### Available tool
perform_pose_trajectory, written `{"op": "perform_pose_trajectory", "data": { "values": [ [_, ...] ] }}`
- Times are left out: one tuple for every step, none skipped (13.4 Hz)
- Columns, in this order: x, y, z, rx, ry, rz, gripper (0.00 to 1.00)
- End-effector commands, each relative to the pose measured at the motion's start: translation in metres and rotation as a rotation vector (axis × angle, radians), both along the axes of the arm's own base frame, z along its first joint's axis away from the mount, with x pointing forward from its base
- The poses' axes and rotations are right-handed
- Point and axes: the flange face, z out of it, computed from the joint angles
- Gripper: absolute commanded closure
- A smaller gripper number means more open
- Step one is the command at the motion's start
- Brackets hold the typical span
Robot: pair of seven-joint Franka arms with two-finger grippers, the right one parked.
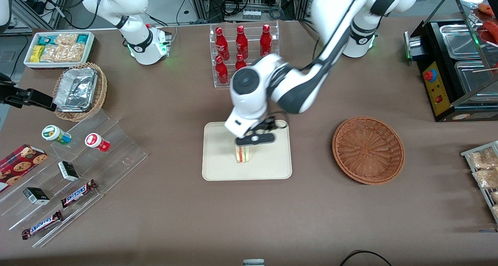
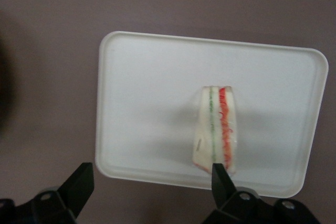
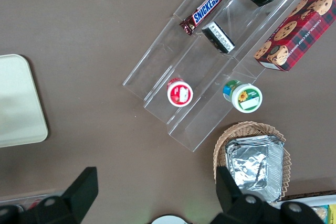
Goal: Place sandwich from basket to tray
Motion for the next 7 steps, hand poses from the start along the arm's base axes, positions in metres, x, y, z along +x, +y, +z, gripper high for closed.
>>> {"op": "perform_pose_trajectory", "data": {
  "values": [
    [0.002, 0.075, 0.076, 0.003, 0.037, 0.059, 0.01],
    [0.005, 0.106, 0.098, 0.008, 0.060, 0.053, 0.01],
    [0.011, 0.143, 0.120, 0.002, 0.083, 0.034, 0.01],
    [0.010, 0.174, 0.140, -0.009, 0.116, 0.011, 0.01],
    [0.015, 0.215, 0.159, -0.022, 0.125, 0.012, 0.01],
    [0.016, 0.245, 0.172, -0.029, 0.122, 0.011, 0.01],
    [0.017, 0.270, 0.182, -0.033, 0.118, 0.012, 0.01]
  ]
}}
